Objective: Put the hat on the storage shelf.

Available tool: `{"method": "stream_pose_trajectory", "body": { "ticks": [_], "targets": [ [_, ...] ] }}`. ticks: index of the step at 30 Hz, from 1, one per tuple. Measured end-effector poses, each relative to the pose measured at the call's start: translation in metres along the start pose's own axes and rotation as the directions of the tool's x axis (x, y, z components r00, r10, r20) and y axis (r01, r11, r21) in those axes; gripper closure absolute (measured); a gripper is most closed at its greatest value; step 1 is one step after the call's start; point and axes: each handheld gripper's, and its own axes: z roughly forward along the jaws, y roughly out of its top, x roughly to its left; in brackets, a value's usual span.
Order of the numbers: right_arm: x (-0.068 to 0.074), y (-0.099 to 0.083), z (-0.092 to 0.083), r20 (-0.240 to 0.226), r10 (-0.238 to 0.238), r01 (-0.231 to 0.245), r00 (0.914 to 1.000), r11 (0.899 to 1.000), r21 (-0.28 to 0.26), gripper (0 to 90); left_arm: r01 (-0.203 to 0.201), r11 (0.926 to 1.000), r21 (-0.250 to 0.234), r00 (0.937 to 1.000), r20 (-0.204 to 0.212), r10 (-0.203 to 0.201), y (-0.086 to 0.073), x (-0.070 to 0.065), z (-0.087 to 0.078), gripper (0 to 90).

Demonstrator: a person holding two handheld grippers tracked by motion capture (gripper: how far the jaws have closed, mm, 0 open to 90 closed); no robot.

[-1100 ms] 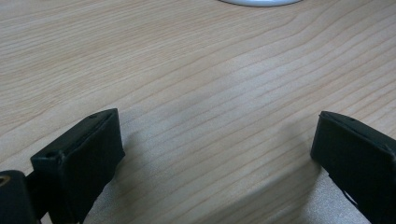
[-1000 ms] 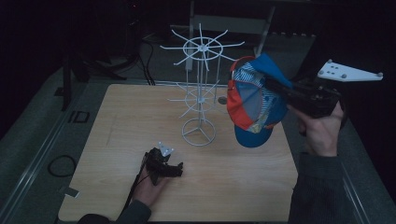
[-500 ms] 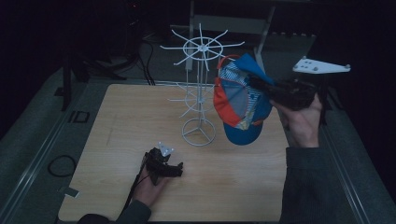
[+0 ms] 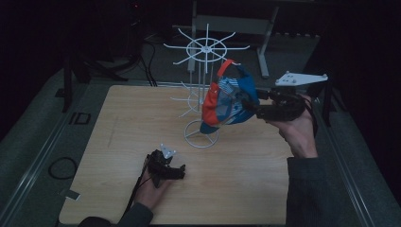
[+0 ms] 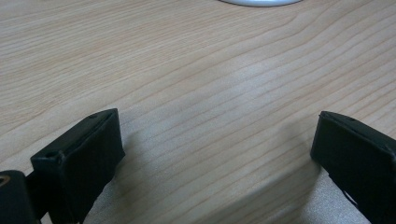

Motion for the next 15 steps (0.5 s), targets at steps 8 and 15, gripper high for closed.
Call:
{"method": "stream_pose_trajectory", "body": {
  "ticks": [8, 15],
  "targets": [
    [0.004, -0.017, 0.000, 0.087, 0.021, -0.022, 0.9960, 1.000, 0.012, 16.6, 0.000, 1.0000, 0.000, 1.0000, 0.000, 0.000, 0.000, 0.000, 0.000, 2.6],
    [0.007, -0.028, 0.006, 0.088, 0.034, -0.036, 0.9956, 0.999, 0.024, 14.2, -0.001, 1.0000, 0.000, 1.0000, 0.000, 0.001, 0.000, 0.000, 0.000, 2.6]
  ]
}}
